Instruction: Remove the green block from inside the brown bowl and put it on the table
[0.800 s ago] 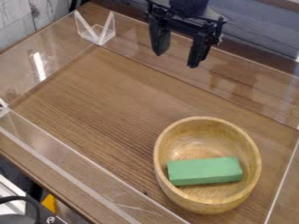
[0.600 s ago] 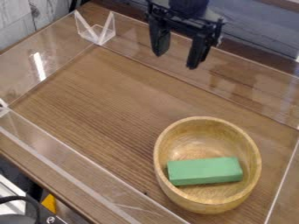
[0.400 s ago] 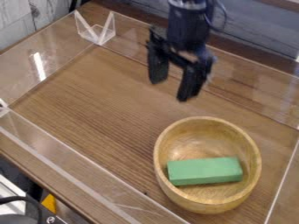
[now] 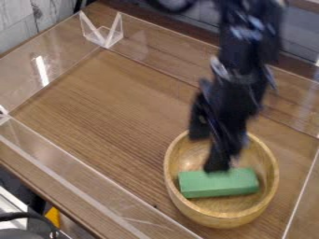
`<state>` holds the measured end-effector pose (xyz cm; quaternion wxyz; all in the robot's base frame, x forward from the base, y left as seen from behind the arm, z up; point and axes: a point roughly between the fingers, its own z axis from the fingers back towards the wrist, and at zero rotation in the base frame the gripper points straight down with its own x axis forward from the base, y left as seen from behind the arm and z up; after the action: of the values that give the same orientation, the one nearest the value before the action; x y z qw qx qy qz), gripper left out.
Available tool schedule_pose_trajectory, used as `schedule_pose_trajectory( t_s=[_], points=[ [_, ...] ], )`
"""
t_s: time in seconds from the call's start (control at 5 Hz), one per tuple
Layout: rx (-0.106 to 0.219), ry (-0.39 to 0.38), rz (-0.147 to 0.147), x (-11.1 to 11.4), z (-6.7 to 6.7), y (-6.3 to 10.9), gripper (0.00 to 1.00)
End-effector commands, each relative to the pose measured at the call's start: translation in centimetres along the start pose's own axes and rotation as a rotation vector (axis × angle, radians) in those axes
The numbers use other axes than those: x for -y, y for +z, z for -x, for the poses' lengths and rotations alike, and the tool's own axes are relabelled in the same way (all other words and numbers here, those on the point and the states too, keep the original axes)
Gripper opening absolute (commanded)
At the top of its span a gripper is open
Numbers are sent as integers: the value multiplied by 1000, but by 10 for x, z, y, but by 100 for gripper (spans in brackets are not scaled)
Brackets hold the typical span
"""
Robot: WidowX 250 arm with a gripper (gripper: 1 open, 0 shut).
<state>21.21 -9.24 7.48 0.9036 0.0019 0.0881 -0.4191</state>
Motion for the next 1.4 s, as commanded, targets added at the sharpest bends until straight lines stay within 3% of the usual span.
schedule_pose_trajectory(
  t_s=[0.0, 0.2, 0.4, 1.0, 1.2],
  points=[
    [55, -104, -48, 28, -12, -2, 100],
    [82, -103, -61, 23, 3, -5, 100],
    [102, -102, -66, 17, 9, -8, 100],
    [119, -91, -55, 6, 16, -15, 100],
    [125, -86, -50, 4, 18, -15, 0]
  ],
)
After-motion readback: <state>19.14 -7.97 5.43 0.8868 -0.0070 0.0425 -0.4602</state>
